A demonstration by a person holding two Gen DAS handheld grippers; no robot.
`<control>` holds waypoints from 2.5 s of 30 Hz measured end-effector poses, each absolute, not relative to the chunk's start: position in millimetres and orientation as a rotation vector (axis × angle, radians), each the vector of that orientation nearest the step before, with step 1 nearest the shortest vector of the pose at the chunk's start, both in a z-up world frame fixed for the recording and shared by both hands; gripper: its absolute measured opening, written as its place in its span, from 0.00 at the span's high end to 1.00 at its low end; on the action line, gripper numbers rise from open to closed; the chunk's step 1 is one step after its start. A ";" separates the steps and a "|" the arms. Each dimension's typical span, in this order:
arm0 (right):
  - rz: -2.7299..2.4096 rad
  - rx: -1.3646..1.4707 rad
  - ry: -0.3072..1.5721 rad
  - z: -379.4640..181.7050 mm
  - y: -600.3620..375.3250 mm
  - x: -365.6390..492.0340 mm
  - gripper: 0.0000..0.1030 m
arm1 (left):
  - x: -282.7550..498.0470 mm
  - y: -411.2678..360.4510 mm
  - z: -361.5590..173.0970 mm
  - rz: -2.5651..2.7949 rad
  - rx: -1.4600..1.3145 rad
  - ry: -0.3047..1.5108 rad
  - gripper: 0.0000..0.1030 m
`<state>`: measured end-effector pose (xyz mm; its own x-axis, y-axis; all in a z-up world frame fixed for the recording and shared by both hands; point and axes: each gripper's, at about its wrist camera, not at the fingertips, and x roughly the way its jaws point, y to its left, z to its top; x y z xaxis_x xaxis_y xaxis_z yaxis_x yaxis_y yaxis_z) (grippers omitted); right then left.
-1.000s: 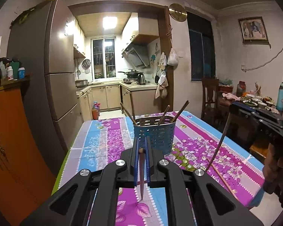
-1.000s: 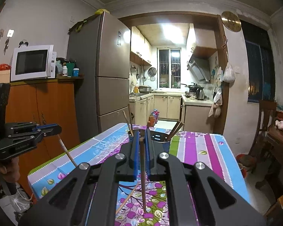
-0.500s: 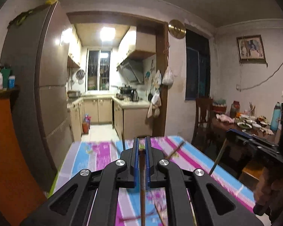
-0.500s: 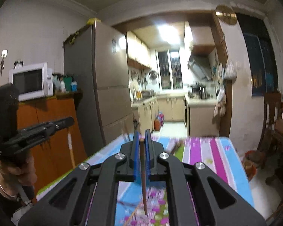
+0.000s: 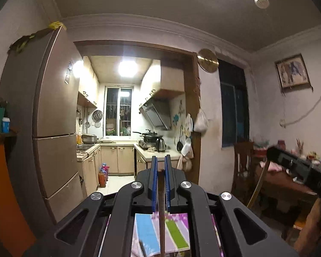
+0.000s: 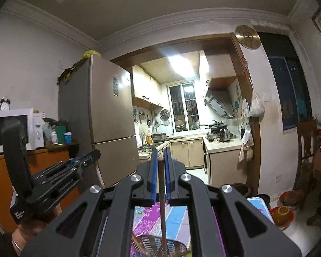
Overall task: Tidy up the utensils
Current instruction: 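Lower the left tool's chopstick into the holder and open while the right tool releases its own, then withdraw both open tools and lower them to the last two chopsticks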
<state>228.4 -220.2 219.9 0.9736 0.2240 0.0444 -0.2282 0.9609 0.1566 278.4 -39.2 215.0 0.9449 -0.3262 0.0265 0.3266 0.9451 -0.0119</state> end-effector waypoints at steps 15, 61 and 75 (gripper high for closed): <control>0.164 0.329 0.195 98.6 -229.1 313.3 0.95 | 359.9 -33.1 100.2 -0.332 -0.087 0.160 0.92; -0.177 0.320 0.535 -53.6 -293.9 -4.2 0.05 | 29.5 2.2 -63.1 -0.219 0.278 0.576 0.12; -0.167 0.148 0.563 -69.9 -236.5 -16.9 0.05 | 28.0 -26.6 -83.8 -0.162 0.311 0.638 0.11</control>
<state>-16.9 -236.5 -69.9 0.8327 -0.1163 -0.5414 0.1971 0.9759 0.0936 28.0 -26.6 -83.8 0.7926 -0.0527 -0.6075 0.2426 0.9413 0.2348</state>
